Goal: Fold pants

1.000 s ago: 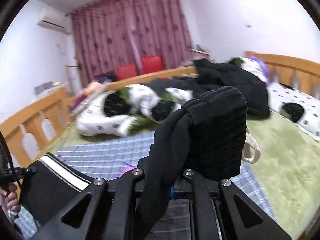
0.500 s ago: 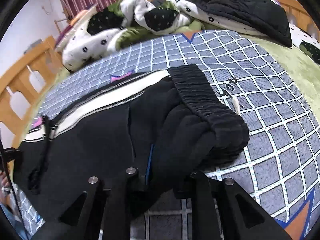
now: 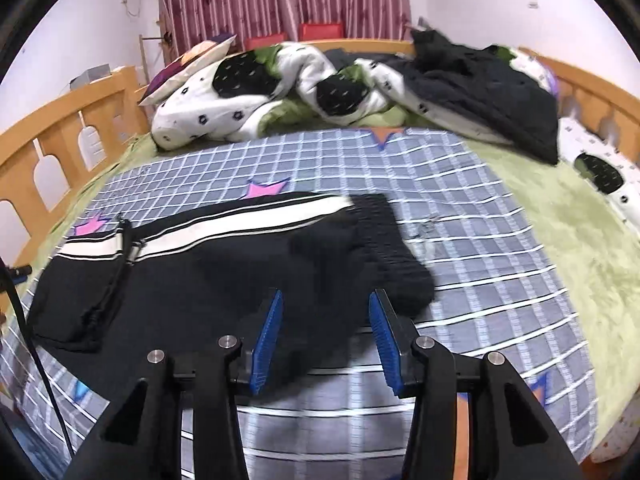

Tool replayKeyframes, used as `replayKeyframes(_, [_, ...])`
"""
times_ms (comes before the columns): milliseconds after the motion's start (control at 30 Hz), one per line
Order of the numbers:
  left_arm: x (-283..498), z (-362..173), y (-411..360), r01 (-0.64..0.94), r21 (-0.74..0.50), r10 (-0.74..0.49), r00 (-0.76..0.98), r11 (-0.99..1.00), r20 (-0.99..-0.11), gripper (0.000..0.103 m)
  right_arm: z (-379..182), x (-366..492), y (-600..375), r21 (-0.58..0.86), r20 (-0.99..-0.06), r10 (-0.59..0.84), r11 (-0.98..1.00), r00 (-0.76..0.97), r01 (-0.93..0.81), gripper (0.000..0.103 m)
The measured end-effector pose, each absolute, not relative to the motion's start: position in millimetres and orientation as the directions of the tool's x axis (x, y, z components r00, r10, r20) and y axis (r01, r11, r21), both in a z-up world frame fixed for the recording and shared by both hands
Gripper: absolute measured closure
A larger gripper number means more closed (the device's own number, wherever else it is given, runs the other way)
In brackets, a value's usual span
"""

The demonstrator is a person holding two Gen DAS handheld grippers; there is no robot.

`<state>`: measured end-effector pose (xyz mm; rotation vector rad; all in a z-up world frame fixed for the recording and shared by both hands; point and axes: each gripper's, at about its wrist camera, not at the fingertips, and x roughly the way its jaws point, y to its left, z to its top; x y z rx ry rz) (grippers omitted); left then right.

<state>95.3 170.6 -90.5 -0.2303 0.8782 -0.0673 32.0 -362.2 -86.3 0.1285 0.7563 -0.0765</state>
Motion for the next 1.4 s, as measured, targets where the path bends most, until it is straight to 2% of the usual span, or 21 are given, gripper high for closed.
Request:
replayKeyframes(100, [80,-106,172,-0.074,-0.212,-0.123,0.613,0.975,-0.781,0.048,-117,46,-349,0.148,-0.723,0.044,0.985,0.69,0.093,0.058])
replayKeyframes(133, [76,-111,171,-0.076,-0.22,-0.133,0.593,0.973,-0.794,0.048,-132,50,-347,0.152,-0.764,0.047,0.983,0.644,0.108,0.058])
replayKeyframes(167, [75,-123,169,-0.072,-0.232,-0.157,0.546,0.97,-0.823,0.048,-154,60,-346,0.143,-0.83,0.047,0.981,0.556,0.132,0.066])
replayKeyframes(200, [75,-132,167,-0.065,-0.24,-0.175,0.508,0.969,-0.844,0.048,-175,67,-345,0.138,-0.886,0.057,0.98,0.461,0.145,0.068])
replayKeyframes(300, [69,-150,154,-0.03,-0.169,-0.134,0.476,0.985,-0.869,0.047,-165,52,-336,0.065,-0.845,0.002,0.993,0.534,0.1,0.07])
replayKeyframes(400, [61,-146,142,0.004,-0.086,-0.076,0.507,0.996,-0.858,0.047,-160,37,-334,0.086,-0.829,0.014,0.991,0.559,0.102,0.07])
replayKeyframes(500, [59,-140,144,-0.032,-0.115,-0.081,0.526,0.993,-0.847,0.047,-155,29,-334,0.083,-0.817,-0.005,0.989,0.576,0.126,0.066])
replayKeyframes(600, [59,-129,146,-0.052,-0.124,-0.073,0.568,0.991,-0.82,0.047,-148,27,-332,0.057,-0.792,-0.03,0.991,0.61,0.124,0.066])
replayKeyframes(667, [61,-120,146,-0.055,-0.117,-0.06,0.6,0.992,-0.797,0.047,-137,23,-330,0.03,-0.743,-0.082,0.987,0.664,0.155,0.066])
replayKeyframes(767, [68,-113,149,-0.09,-0.116,-0.034,0.629,0.989,-0.777,0.047,-116,18,-321,0.102,-0.68,0.003,0.991,0.733,0.09,0.066])
replayKeyframes(1100, [78,-115,182,-0.171,-0.313,-0.153,0.601,0.934,-0.784,0.047,-115,44,-181,0.247,-0.715,0.316,0.949,0.623,-0.197,0.064])
replayKeyframes(1300, [68,-110,198,-0.155,-0.398,-0.225,0.619,0.904,-0.753,0.047,-153,79,-133,0.36,-0.773,0.397,0.917,0.494,-0.173,0.064])
replayKeyframes(1400, [69,-113,204,-0.157,-0.439,-0.267,0.602,0.885,-0.753,0.048,-173,83,-126,0.354,-0.808,0.379,0.924,0.451,-0.143,0.074])
